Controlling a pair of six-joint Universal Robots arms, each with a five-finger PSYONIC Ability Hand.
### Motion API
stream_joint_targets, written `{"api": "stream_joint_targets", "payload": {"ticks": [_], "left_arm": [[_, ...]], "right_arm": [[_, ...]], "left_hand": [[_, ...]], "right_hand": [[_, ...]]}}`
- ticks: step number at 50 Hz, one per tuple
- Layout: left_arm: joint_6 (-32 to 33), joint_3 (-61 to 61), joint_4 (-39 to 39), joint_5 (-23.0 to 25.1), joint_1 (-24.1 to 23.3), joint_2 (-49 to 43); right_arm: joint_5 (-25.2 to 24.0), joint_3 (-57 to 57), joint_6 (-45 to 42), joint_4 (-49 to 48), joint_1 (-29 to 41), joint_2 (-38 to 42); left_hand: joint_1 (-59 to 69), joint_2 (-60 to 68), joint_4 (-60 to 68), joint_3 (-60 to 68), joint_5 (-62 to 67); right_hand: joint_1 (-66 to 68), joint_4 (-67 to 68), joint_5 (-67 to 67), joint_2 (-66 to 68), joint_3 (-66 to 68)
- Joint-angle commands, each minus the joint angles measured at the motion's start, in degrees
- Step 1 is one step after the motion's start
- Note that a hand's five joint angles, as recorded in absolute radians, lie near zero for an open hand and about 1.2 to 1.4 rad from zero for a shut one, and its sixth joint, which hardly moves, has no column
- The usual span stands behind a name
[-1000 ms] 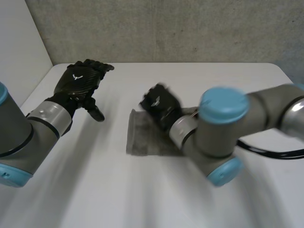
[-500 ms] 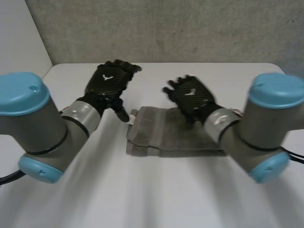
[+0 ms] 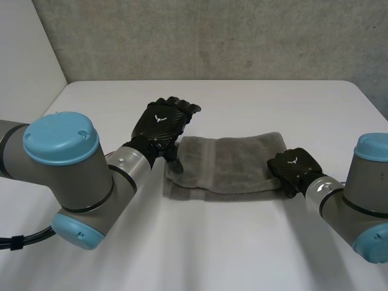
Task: Fold the towel.
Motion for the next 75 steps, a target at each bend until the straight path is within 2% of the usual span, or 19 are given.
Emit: {"api": "stream_joint_targets", "payload": {"ticks": [1, 4, 5, 6, 8, 14, 19, 21, 30, 32, 33, 34, 38, 41, 43, 51, 59, 66, 75], "left_arm": [[0.0, -0.4, -0.2, -0.1, 0.2, 0.7], [0.1, -0.3, -0.4, -0.1, 0.6, 1.2], [0.2, -0.2, -0.5, -0.1, 0.7, 2.0], [0.2, -0.2, -0.5, -0.1, 0.7, 2.0], [0.1, -0.3, -0.5, -0.2, 1.4, 4.1], [-0.7, -0.6, -0.6, -1.9, 3.8, 6.7], [-3.5, -2.0, -0.5, -4.1, 7.1, 10.0], [-4.0, -2.5, -0.5, -4.1, 7.8, 10.4], [-4.7, -3.2, 0.0, -3.8, 8.9, 10.8], [-4.7, -2.7, 0.0, -3.8, 8.7, 10.5], [-4.7, -2.7, 0.0, -3.8, 8.7, 10.5], [-4.7, -2.3, 0.0, -3.8, 8.6, 10.3], [-6.5, -0.6, 0.2, -3.8, 7.8, 9.4], [-7.8, 0.2, 0.2, -3.8, 7.5, 8.8], [-11.5, 1.6, 0.2, -3.8, 6.9, 7.2], [-17.0, 3.9, -0.4, -4.4, 3.9, 2.0], [-16.8, 4.2, -0.7, -11.0, 1.6, -5.7], [-16.3, 4.6, -1.4, -11.0, 0.5, -10.7], [-10.0, 5.2, -2.4, -11.8, -1.8, -15.1]], "right_arm": [[6.8, -3.7, -9.2, -0.2, 1.1, 0.2], [7.1, -7.1, -12.4, 0.0, 6.5, -0.8], [7.4, -10.1, -14.0, 0.1, 11.0, -0.6], [7.4, -10.1, -14.0, 0.1, 11.0, -0.6], [6.7, -15.4, -14.9, 0.5, 18.0, 1.1], [5.1, -21.4, -18.1, -0.1, 24.7, 7.5], [-4.4, -23.7, -27.4, 0.8, 32.4, 13.2], [-5.7, -23.7, -28.8, 0.9, 32.9, 14.1], [-5.4, -23.5, -25.2, 0.4, 32.6, 13.8], [-5.2, -22.2, -19.2, 0.4, 32.3, 10.2], [-5.2, -22.1, -19.1, 0.4, 32.3, 10.2], [-5.1, -21.0, -15.6, 0.3, 31.6, 8.0], [-5.0, -17.2, -4.0, 0.5, 26.7, 1.6], [-4.8, -16.2, -0.3, 0.8, 25.0, -0.3], [-4.6, -14.4, 6.9, 1.1, 22.5, -3.2], [-4.8, -12.9, 21.4, 4.9, 14.6, -5.5], [-4.6, -16.0, 22.6, 6.9, 12.8, -0.6], [-4.5, -19.5, 23.2, 7.4, 12.6, 5.9], [-2.8, -24.6, 22.8, 11.3, 13.0, 12.6]], "left_hand": [[-4.3, -3.7, -4.3, -3.0, -11.6], [-4.5, -3.9, -4.5, -3.2, -11.8], [-4.5, -3.9, -4.5, -3.2, -11.8], [-4.5, -3.9, -4.5, -3.2, -11.8], [-4.6, -4.0, -4.6, -3.3, -11.9], [-4.8, -4.2, -4.8, -3.5, -12.1], [-5.0, -4.4, -5.0, -3.7, -12.3], [-5.0, -4.4, -5.0, -3.7, -12.3], [-5.0, -4.4, -5.0, -3.7, -12.3], [-5.0, -4.4, -5.0, -3.7, -12.3], [-5.0, -4.4, -5.0, -3.7, -12.3], [-5.0, -4.4, -5.0, -3.7, -12.3], [-5.0, -4.4, -5.0, -3.7, -12.3], [-5.0, -4.4, -5.0, -3.7, -12.3], [-4.8, -4.2, -4.8, -3.5, -12.1], [-4.0, -3.4, -4.0, -2.7, -11.3], [-4.0, -3.4, -4.0, -2.7, -11.3], [-4.0, -3.4, -4.0, -2.7, -11.3], [-4.1, -3.5, -4.1, -2.8, -11.4]], "right_hand": [[5.2, 3.2, 3.4, 6.7, 3.4], [5.2, 3.2, 3.4, 6.7, 3.4], [5.2, 3.2, 3.4, 6.7, 3.4], [5.2, 3.2, 3.4, 6.7, 3.4], [5.2, 3.2, 3.4, 6.7, 3.4], [5.2, 3.2, 3.4, 6.7, 3.4], [5.2, 3.2, 3.4, 6.7, 3.4], [5.2, 3.2, 3.4, 6.7, 3.4], [3.4, 1.4, 1.6, 4.9, 1.6], [-50.5, -52.4, -52.3, -49.0, -52.3], [-50.8, -52.7, -52.6, -49.3, -52.6], [-64.8, -66.8, -66.6, -63.3, -66.6], [-64.8, -66.8, -66.6, -63.3, -66.6], [-64.8, -66.8, -66.6, -63.3, -66.6], [-64.8, -66.8, -66.6, -63.3, -66.6], [-64.8, -66.8, -66.6, -63.3, -66.6], [-64.8, -66.8, -66.6, -63.3, -66.6], [-64.8, -66.8, -66.6, -63.3, -66.6], [-64.8, -66.8, -66.6, -63.3, -66.6]]}}
